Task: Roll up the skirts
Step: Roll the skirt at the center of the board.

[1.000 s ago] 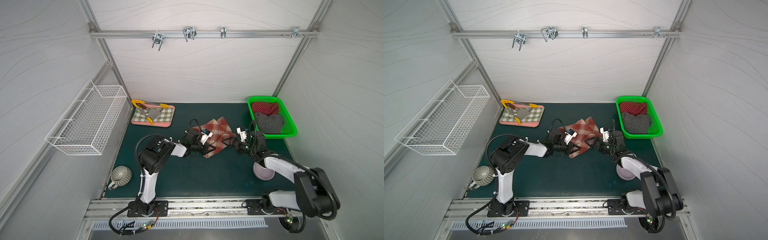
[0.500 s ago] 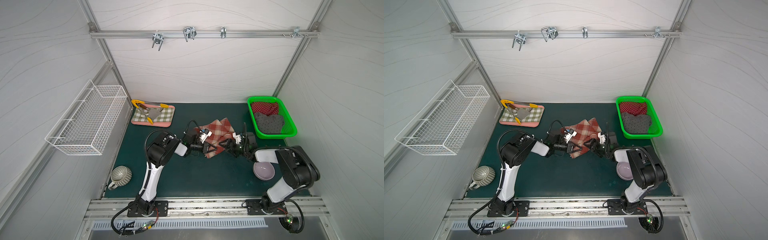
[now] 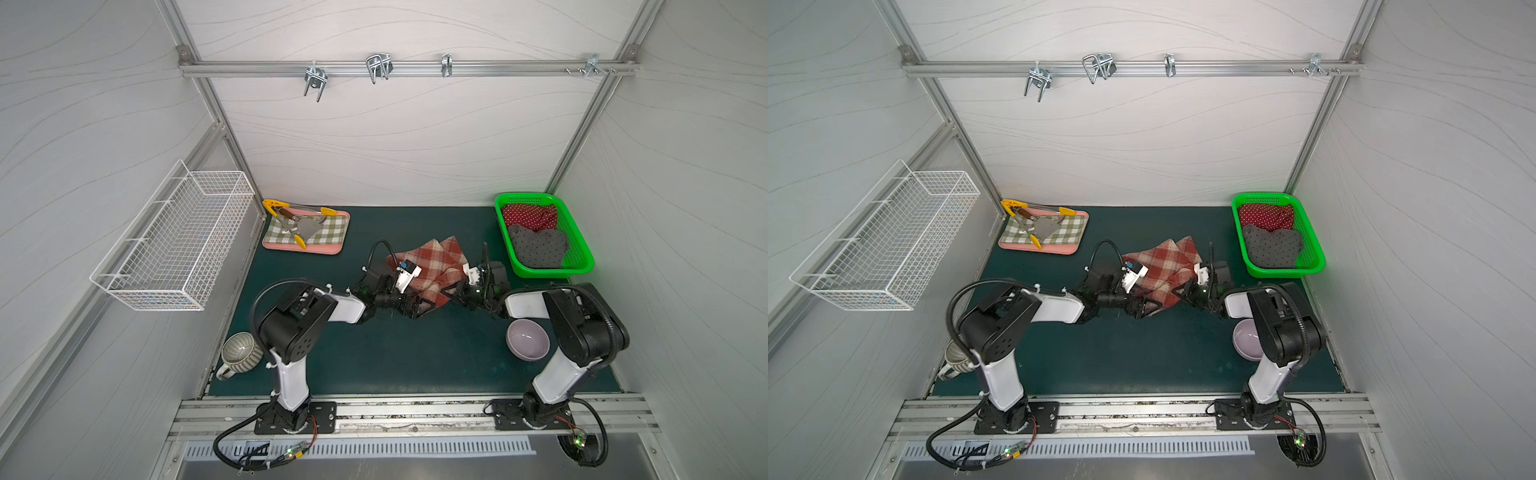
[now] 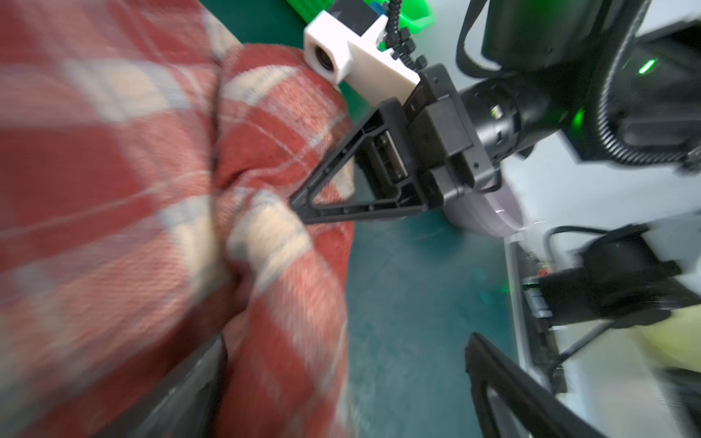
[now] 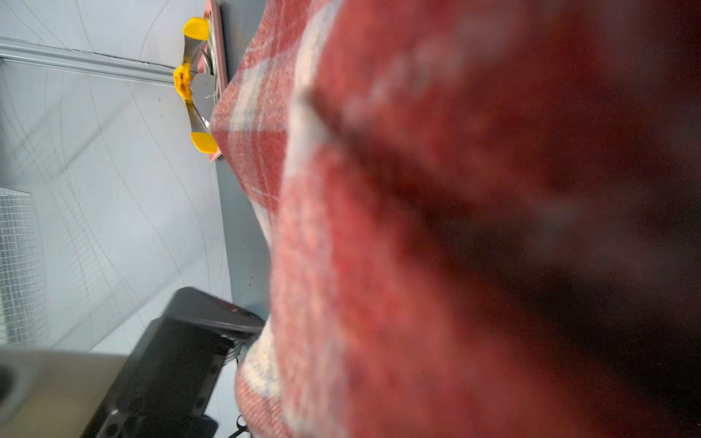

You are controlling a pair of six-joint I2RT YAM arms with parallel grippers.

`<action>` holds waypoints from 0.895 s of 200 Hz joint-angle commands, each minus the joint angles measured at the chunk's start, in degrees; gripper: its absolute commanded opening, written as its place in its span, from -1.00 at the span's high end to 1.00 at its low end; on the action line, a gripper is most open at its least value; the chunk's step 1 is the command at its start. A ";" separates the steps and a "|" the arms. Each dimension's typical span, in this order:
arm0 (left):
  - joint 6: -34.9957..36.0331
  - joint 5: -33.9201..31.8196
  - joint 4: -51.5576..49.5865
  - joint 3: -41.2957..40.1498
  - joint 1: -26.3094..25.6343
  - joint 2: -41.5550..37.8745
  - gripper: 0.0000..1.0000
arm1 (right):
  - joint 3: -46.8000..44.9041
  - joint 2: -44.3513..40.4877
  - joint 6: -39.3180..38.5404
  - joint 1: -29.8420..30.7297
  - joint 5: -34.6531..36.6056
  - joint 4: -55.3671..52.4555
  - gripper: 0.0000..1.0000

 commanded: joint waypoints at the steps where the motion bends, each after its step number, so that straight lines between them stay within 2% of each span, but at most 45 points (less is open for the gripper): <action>1: 21.64 -24.66 -5.33 -2.73 -7.96 -9.14 -0.97 | 1.05 -2.24 -3.17 -0.84 0.35 -9.65 0.82; 24: 40.03 -39.59 -1.33 -6.06 -18.42 -11.44 -0.97 | 2.46 -4.05 -4.92 -0.91 -0.60 -13.31 0.82; 41: 47.54 -46.36 2.70 -7.09 -23.34 -9.39 -0.97 | 2.57 -4.87 -4.91 -1.01 -1.51 -13.79 0.82; 134: 53.40 -52.01 10.67 -3.62 -25.03 3.37 -0.97 | -2.58 -10.81 -1.79 -0.82 -6.34 -11.18 0.82; 157: 53.52 -53.57 13.95 -2.42 -25.03 7.44 -0.88 | -4.30 -11.66 -1.65 -0.60 -6.56 -10.91 0.82; 169: 52.50 -53.13 14.98 -2.05 -25.03 8.25 -0.72 | -5.31 -11.24 -1.70 -0.52 -6.79 -10.53 0.82; 179: 52.04 -53.32 15.35 -1.55 -25.03 8.66 -0.14 | -6.06 -10.64 -1.48 -0.57 -7.32 -9.67 0.82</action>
